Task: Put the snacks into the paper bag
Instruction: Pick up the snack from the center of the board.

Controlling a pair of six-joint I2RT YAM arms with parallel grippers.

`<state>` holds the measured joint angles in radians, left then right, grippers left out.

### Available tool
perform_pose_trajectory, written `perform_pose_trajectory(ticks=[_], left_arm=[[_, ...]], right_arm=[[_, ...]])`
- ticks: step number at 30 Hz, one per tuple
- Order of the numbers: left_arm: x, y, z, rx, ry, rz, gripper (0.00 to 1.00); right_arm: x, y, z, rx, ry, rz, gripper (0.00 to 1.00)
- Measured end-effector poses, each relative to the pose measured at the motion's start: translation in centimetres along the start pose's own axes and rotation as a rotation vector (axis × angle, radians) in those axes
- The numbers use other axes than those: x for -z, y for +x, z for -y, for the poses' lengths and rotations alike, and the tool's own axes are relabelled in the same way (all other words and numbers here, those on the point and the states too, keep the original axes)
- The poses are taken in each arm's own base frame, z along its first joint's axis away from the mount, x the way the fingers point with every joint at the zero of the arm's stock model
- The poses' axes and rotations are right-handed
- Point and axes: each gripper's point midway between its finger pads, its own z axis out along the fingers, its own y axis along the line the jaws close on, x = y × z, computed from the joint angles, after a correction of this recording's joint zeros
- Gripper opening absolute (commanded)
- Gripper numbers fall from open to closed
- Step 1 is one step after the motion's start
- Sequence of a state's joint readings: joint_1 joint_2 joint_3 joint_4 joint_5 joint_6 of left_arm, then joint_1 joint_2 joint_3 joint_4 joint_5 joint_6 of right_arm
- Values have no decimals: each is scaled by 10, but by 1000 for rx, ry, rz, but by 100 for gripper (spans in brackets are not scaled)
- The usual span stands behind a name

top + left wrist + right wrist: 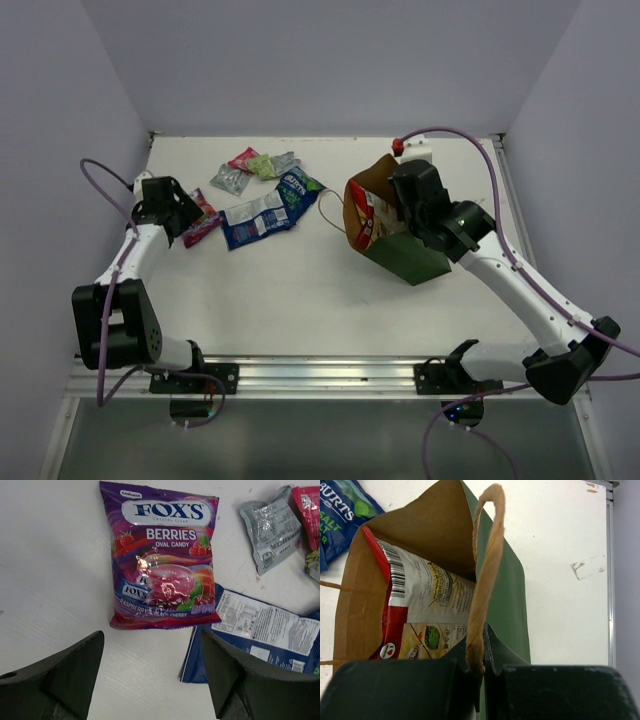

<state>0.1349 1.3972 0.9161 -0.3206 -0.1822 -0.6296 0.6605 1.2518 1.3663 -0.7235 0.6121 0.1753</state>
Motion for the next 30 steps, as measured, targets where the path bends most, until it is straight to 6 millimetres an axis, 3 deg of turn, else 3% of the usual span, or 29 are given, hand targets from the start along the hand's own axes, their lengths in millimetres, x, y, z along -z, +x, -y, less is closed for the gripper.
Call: perform_pose_trajectory(ticks=[5,11,19,25,30], left_arm=[[-28,-2,-7,34,-13,-2,80],[-57,16,-10,48,-14,-67,79],[-66,45,2,135,101,-85,78],[-59,63,45,125,241,-101,79],[-41,97,93,47,376,-169,80]], right_arm=[[-1,1,-4,-7,-22,6,0],[-1,2,-6,-12,-34,13,0],[0,1,-6,-16,-40,18,0],[1,1,-7,-16,-47,16,0],[1,1,-9,-15,-54,15,0]])
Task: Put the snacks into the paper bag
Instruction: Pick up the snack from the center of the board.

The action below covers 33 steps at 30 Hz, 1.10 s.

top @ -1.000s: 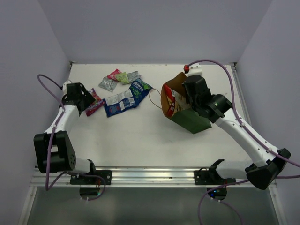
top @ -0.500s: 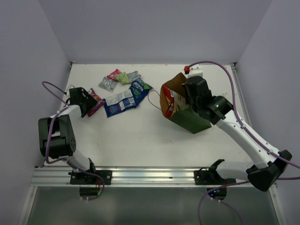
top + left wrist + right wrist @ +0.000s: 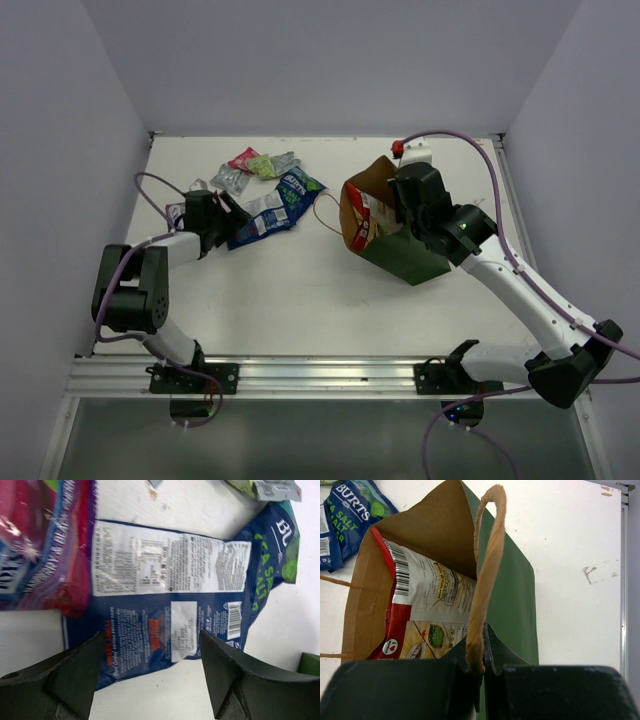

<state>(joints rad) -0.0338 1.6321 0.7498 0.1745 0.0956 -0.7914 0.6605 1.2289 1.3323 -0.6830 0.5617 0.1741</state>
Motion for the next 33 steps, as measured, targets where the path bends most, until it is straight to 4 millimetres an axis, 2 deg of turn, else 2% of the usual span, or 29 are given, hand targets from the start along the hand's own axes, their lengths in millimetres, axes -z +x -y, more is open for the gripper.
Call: perform_pose_trajectory(ticks=[2,5,7,11,13,15,18,22,29,33], left_arm=[[1,7,10,-22,28,-18,80],[5,0,15,-65,25,-9,82],[13,-16,19,-103,13,29,82],[37,-60,26,-162,6,140,82],[50,-89,15,-159,-12,193,82],[58,-116,-9,-142,-60,231,82],[64,-137,-44,-131,-122,226,83],[56,-139,-69,-128,-122,144,84],[41,-122,-118,-54,-124,-2,84],[35,-116,-133,-37,-132,-53,84]], right_arm=[[0,0,0,1,0,0,0],[0,0,0,3,0,0,0],[0,0,0,3,0,0,0],[0,0,0,4,-1,0,0],[0,0,0,4,-2,0,0],[0,0,-1,4,-5,0,0],[0,0,-1,3,-5,0,0],[0,0,-1,5,-9,0,0],[0,0,-2,9,-16,0,0],[-1,1,-5,9,-30,-1,0]])
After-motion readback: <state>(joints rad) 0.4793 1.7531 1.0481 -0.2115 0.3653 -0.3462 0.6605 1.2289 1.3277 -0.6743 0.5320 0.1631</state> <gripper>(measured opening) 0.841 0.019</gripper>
